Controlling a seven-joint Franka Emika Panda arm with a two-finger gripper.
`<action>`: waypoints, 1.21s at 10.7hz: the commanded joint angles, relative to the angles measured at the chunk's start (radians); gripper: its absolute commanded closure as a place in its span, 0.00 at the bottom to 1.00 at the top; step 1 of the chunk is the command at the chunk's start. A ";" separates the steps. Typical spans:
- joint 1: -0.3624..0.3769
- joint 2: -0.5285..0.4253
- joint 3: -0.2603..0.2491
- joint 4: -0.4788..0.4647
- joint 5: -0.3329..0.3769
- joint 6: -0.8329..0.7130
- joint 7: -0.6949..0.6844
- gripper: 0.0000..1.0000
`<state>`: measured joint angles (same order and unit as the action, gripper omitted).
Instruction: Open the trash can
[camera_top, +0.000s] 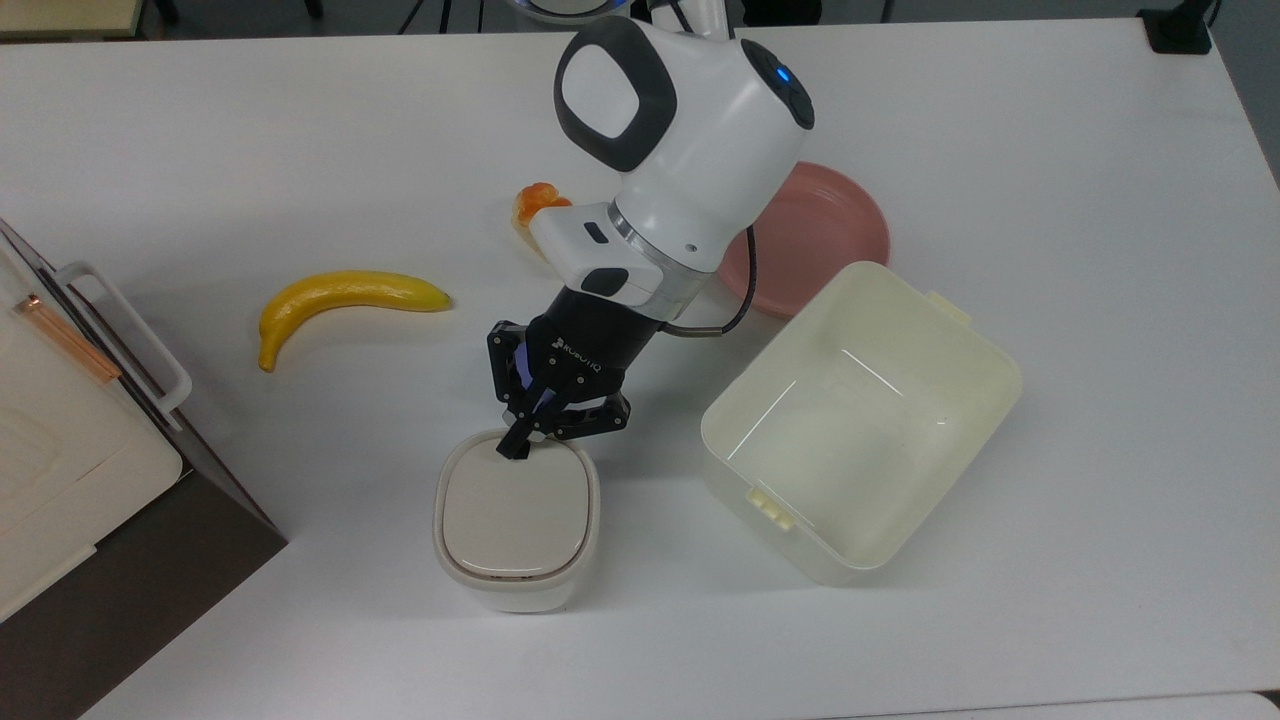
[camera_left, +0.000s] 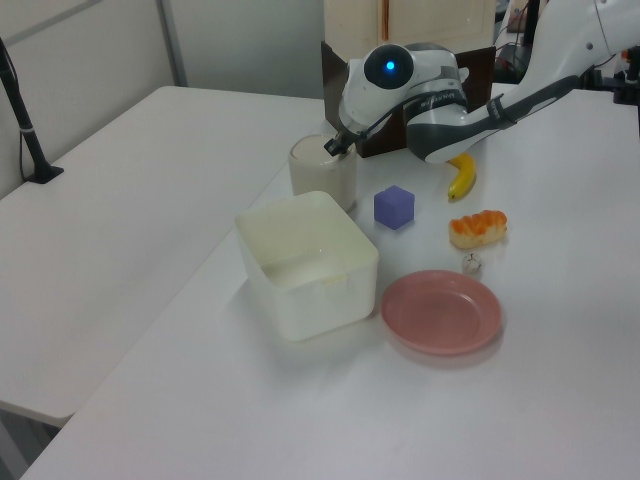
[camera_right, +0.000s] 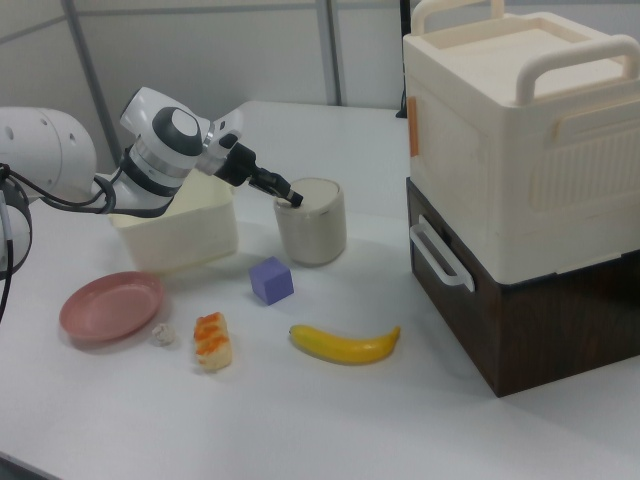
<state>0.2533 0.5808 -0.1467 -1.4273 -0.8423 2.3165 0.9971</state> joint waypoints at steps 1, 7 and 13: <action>-0.002 -0.019 0.010 -0.010 0.094 -0.003 0.026 1.00; -0.075 -0.231 -0.091 0.018 0.820 -0.123 -0.590 1.00; -0.081 -0.404 -0.102 0.005 0.838 -0.713 -1.071 0.99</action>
<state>0.1653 0.2693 -0.2274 -1.3716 -0.0230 1.6868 -0.0164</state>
